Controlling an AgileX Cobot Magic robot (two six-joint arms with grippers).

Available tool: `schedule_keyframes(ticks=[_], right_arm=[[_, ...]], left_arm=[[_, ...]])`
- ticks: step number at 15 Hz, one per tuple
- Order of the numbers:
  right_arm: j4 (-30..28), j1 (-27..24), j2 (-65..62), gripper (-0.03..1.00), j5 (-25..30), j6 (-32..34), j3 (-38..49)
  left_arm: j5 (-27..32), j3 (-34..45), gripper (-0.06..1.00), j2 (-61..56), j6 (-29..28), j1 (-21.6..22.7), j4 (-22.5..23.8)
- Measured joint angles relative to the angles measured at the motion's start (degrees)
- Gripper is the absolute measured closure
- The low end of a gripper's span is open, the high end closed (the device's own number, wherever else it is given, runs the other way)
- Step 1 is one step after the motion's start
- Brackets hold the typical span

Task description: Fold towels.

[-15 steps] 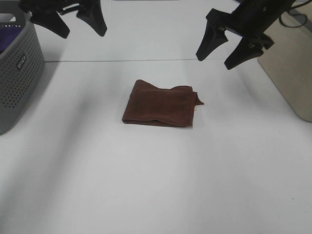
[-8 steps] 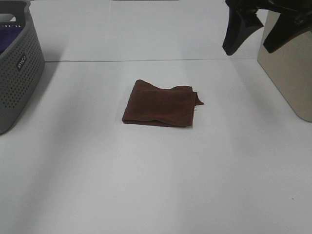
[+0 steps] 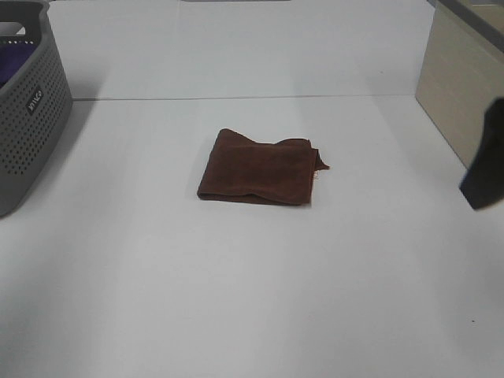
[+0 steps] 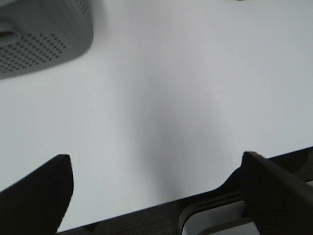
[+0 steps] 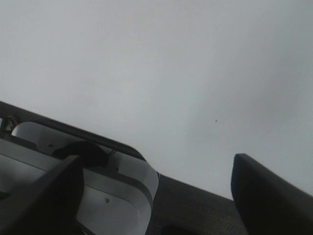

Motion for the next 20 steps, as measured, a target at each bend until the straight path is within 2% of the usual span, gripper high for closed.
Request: schedule_keyframes(ticks=[4, 8, 11, 14, 17, 20], right_arm=[[0.0, 0.0, -14.1, 0.17, -1.5, 0.0, 15.9], [-0.2, 0.0, -29.2, 0.17, -4.2, -2.0, 25.8], [-0.5, 0.0, -40.2, 0.17, -6.5, -4.4, 27.2], [-0.5, 0.0, -47.3, 0.17, -7.2, -4.8, 27.8], [-0.5, 0.0, -49.0, 0.17, -7.2, -4.8, 27.8], [-0.5, 0.0, -49.0, 0.17, -7.2, -4.8, 27.8]], left_arm=[[-0.2, 13.6, 0.1, -17.0, 2.3, 0.0, -0.2], [-0.3, 19.4, 0.1, -27.7, 6.7, 0.0, -2.7], [-2.3, 20.0, 0.1, -30.1, 11.3, 0.0, -6.4], [-6.1, 22.7, 0.1, -30.1, 12.1, 0.0, -10.0], [-7.0, 22.8, 0.1, -30.1, 12.4, 0.0, -10.3], [-7.0, 22.9, 0.1, -30.1, 15.1, 0.0, -10.3]])
